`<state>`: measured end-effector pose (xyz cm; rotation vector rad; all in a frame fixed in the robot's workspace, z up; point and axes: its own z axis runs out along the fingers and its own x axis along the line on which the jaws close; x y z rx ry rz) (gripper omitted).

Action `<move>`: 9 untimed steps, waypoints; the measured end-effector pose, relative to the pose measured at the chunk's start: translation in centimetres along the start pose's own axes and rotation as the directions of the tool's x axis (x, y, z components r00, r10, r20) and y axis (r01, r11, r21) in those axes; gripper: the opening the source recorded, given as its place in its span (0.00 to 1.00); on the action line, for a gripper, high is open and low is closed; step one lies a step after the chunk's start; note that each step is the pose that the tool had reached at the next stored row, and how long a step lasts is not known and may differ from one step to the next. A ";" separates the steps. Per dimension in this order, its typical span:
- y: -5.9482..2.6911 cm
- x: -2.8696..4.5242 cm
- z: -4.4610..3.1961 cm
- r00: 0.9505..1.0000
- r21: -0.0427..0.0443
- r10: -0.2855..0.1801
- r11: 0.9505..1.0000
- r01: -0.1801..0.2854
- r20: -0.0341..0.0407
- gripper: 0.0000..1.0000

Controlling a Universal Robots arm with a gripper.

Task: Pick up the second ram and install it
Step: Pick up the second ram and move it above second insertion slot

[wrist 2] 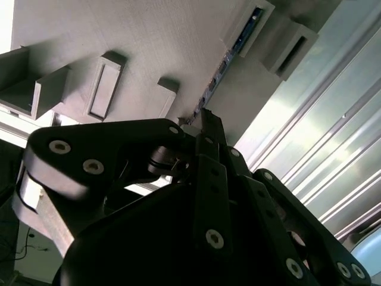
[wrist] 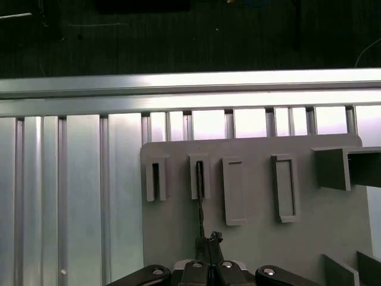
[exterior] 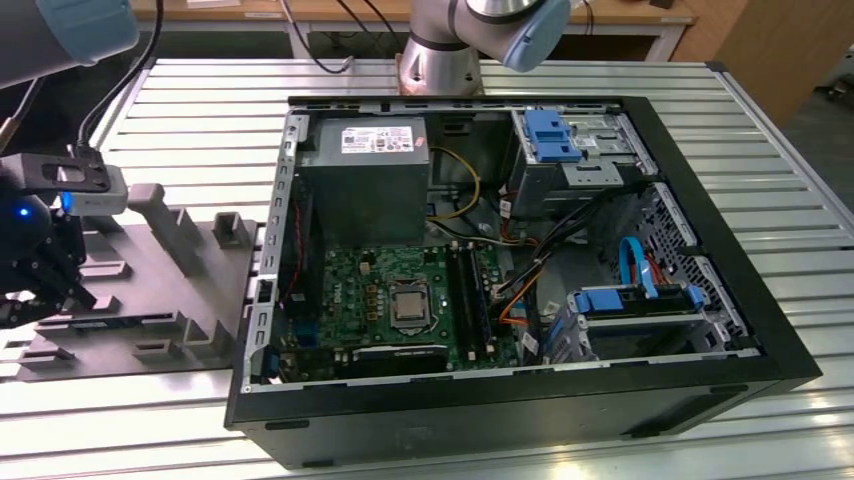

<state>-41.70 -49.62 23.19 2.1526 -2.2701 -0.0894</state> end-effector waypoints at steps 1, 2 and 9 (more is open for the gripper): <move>0.00 0.00 0.00 1.000 0.000 0.000 1.000 0.000 0.000 0.10; 0.00 0.00 0.00 1.000 0.000 0.000 1.000 0.000 0.000 0.10; 0.04 0.02 0.20 1.000 0.020 -0.001 1.000 0.001 0.001 0.10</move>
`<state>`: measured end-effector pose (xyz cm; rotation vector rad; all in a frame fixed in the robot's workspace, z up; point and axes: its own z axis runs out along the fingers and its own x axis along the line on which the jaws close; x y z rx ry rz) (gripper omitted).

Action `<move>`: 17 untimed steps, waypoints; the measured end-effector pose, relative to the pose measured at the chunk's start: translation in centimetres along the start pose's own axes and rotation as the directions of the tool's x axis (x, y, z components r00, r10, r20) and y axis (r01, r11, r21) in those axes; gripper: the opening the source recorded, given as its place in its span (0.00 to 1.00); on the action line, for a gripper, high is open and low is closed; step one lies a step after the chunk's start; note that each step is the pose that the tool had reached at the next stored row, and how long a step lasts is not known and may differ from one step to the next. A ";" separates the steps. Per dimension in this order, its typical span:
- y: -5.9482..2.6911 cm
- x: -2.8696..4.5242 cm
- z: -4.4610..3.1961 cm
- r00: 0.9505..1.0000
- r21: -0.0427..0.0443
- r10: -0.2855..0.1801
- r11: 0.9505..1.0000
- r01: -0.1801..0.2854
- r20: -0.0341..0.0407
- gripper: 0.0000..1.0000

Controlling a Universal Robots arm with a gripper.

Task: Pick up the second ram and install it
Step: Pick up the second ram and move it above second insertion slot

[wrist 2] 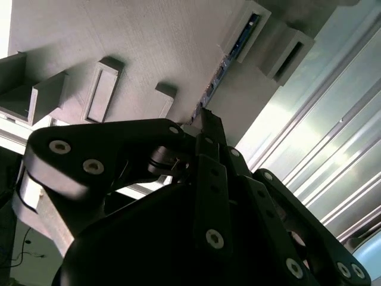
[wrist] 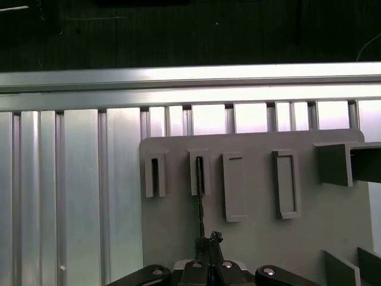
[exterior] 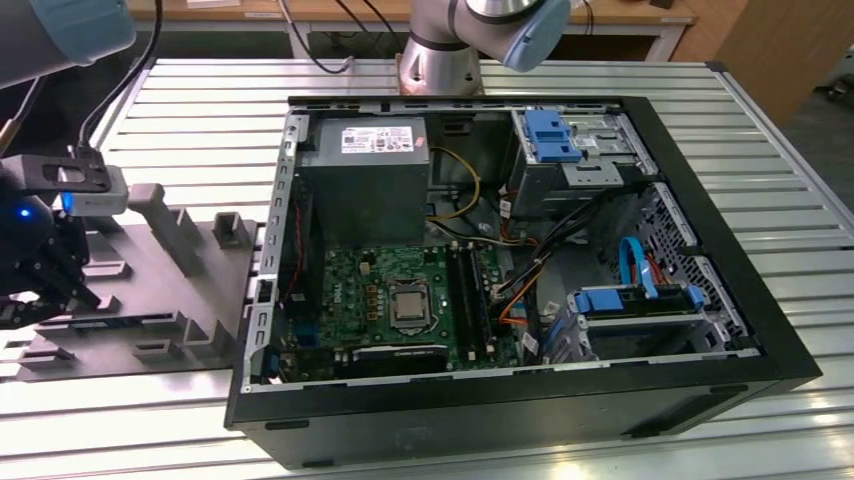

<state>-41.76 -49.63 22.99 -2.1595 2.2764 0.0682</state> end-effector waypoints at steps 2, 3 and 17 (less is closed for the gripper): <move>0.01 0.01 0.11 1.000 0.000 0.004 1.000 -0.004 0.000 0.10; 0.01 0.02 0.17 1.000 0.000 0.008 1.000 -0.008 0.000 0.10; -0.03 0.06 0.78 1.000 0.000 0.017 1.000 -0.017 -0.001 0.10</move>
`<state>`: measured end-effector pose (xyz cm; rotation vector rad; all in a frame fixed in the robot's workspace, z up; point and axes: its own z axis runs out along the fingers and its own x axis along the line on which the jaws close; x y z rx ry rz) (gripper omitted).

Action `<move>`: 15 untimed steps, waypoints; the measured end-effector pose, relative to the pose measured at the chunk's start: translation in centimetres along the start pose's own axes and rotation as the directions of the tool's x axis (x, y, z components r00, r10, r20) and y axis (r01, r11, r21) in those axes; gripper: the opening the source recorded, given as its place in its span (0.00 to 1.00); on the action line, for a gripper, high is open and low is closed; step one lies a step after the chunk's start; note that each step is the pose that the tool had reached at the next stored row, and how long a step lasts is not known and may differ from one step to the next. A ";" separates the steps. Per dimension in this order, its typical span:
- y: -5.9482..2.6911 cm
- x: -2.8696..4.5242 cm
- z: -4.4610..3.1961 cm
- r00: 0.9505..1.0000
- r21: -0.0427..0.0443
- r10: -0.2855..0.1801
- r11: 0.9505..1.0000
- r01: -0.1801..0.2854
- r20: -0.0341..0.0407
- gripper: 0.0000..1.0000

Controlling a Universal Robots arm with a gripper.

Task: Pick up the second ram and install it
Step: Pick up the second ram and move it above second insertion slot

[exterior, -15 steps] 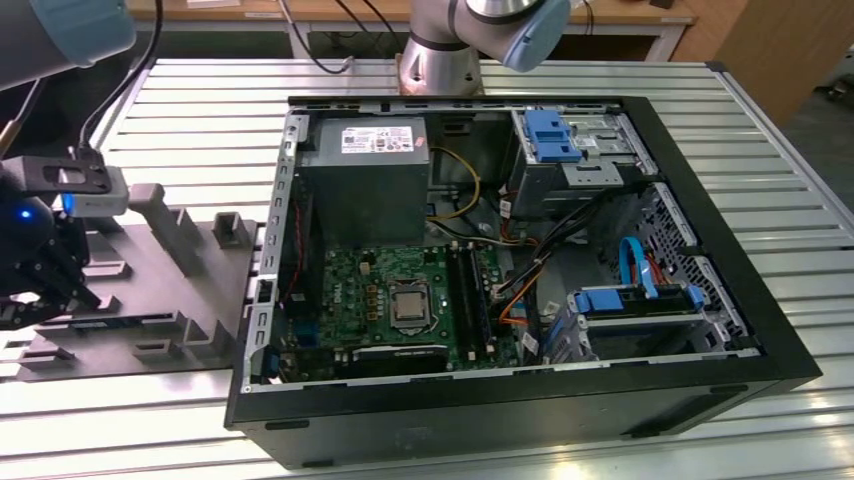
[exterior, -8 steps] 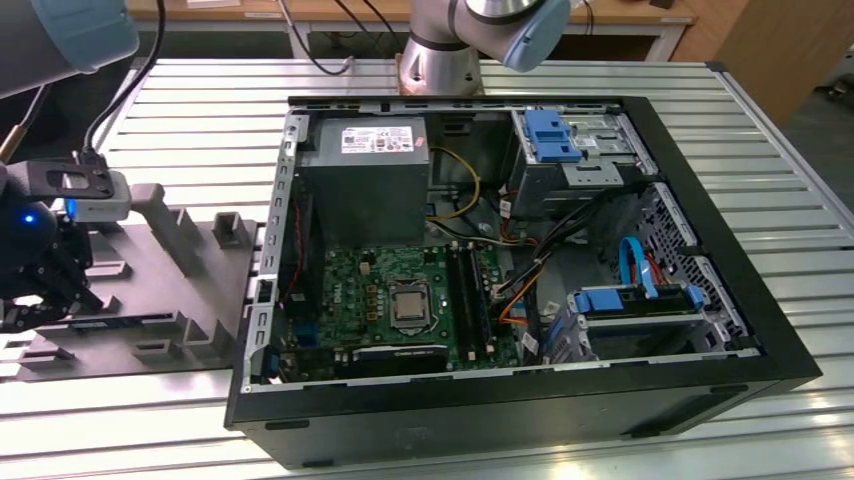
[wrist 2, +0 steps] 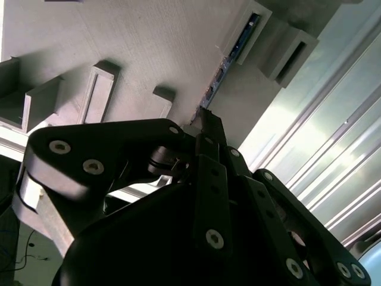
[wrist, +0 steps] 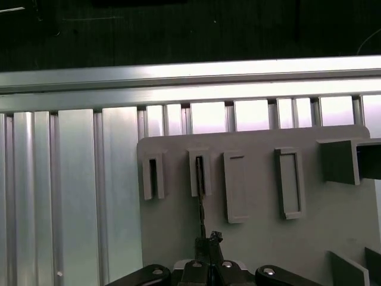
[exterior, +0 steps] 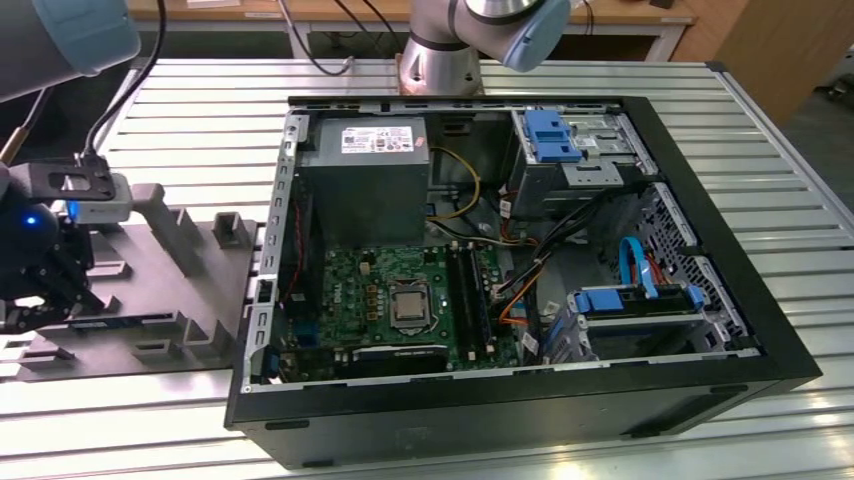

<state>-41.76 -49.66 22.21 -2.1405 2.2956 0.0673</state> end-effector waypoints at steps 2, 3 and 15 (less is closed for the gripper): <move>0.00 0.00 0.13 1.000 -0.002 0.000 1.000 0.000 -0.001 0.10; 0.00 0.00 0.21 1.000 -0.004 0.000 1.000 0.000 -0.001 0.10; -0.10 0.01 0.72 1.000 -0.009 0.000 1.000 0.000 -0.003 0.10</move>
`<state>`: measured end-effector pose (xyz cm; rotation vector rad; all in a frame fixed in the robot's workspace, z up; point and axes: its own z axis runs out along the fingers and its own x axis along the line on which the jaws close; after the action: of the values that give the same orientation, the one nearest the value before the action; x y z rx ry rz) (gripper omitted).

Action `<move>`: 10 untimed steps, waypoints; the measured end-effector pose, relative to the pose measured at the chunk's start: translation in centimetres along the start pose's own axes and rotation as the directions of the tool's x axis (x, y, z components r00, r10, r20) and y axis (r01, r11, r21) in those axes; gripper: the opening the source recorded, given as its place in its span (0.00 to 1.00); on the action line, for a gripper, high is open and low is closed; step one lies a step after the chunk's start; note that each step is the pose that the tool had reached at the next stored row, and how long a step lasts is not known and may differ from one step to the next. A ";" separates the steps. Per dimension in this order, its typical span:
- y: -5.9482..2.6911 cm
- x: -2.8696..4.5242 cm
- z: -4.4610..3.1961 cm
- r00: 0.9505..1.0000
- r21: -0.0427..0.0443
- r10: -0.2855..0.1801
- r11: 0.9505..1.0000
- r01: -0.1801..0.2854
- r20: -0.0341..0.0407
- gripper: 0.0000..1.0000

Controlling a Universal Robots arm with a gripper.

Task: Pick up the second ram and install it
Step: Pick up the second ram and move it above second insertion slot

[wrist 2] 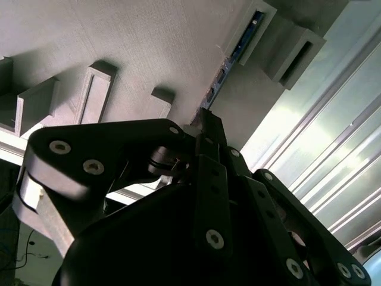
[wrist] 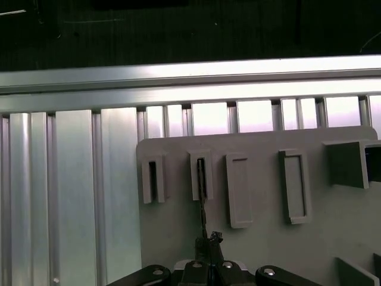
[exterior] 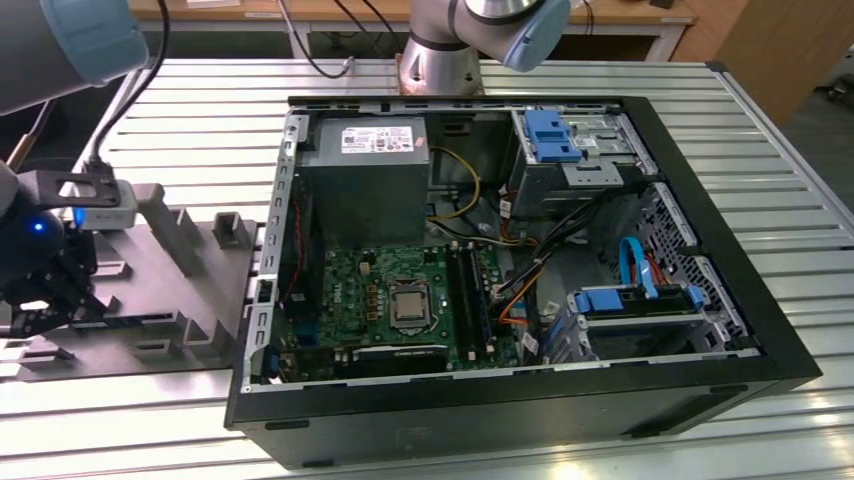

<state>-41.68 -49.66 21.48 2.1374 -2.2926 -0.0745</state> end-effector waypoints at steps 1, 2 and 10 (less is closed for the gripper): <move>-0.04 0.00 0.03 1.000 0.000 0.000 1.000 0.000 0.000 0.10; -0.08 0.00 0.07 1.000 0.000 0.000 1.000 0.000 0.000 0.10; -0.15 -0.01 0.12 1.000 0.000 0.000 1.000 0.000 0.000 0.10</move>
<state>-41.53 -49.66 21.36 2.1374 -2.2929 -0.0745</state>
